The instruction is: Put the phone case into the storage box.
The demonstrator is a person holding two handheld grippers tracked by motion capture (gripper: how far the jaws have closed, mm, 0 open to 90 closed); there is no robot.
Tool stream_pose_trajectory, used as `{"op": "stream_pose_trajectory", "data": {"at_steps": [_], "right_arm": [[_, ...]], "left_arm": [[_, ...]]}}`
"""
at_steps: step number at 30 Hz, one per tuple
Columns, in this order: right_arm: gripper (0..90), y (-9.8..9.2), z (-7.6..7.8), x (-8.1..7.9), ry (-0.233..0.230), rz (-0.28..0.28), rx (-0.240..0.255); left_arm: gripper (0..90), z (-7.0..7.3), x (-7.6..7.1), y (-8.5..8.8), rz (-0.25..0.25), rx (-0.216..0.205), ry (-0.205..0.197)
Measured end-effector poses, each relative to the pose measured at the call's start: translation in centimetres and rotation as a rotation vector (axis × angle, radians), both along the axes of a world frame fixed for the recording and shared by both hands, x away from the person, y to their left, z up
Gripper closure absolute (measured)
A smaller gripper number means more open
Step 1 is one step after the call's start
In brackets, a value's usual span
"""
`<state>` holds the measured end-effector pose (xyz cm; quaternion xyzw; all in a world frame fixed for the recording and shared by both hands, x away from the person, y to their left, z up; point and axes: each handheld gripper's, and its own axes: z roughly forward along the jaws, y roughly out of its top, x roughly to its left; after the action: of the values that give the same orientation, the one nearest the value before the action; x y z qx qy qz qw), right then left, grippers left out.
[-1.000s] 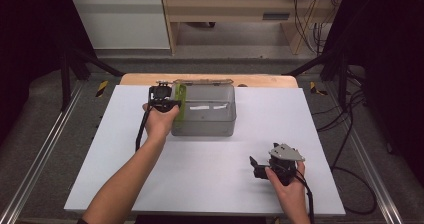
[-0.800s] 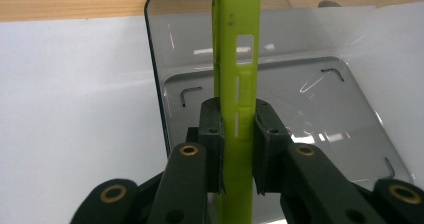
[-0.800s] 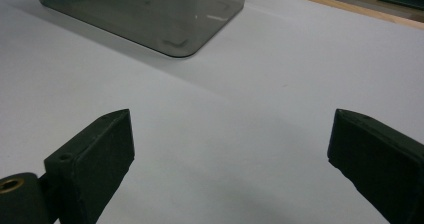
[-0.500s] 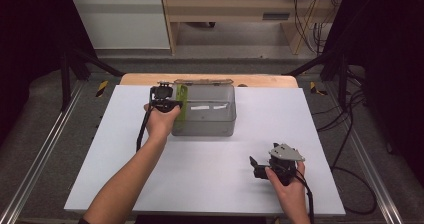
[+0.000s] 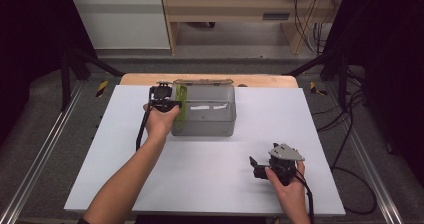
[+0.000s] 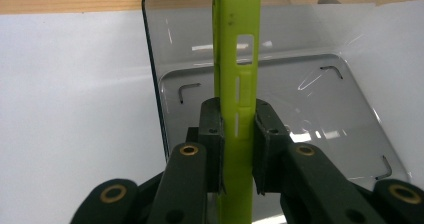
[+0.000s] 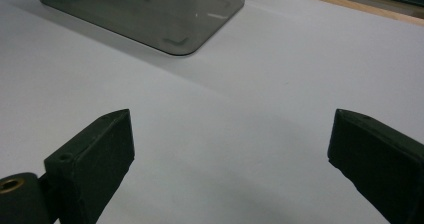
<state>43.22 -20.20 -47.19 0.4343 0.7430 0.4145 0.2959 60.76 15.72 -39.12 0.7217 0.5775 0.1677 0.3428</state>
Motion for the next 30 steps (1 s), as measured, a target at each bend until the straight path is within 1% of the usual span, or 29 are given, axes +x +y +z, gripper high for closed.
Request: {"op": "stream_pose_trajectory", "data": {"at_steps": [8, 17, 21, 30], "right_arm": [[5.1, 0.02, -0.07, 0.05, 0.003, 0.001, -0.006], [5.1, 0.02, -0.13, 0.08, 0.007, 0.000, -0.007], [5.1, 0.04, -0.14, 0.08, 0.010, 0.000, -0.005], [5.2, 0.06, -0.20, 0.11, 0.012, 0.001, -0.009]], "left_arm": [[77.3, -0.05, 0.19, 0.14, 0.009, -0.001, 0.002], [77.2, -0.08, 0.41, 0.15, 0.007, 0.001, 0.005], [77.1, -0.13, 0.56, 0.21, 0.009, -0.006, 0.006], [76.8, -0.25, 0.66, 0.14, 0.001, -0.003, -0.005]]}}
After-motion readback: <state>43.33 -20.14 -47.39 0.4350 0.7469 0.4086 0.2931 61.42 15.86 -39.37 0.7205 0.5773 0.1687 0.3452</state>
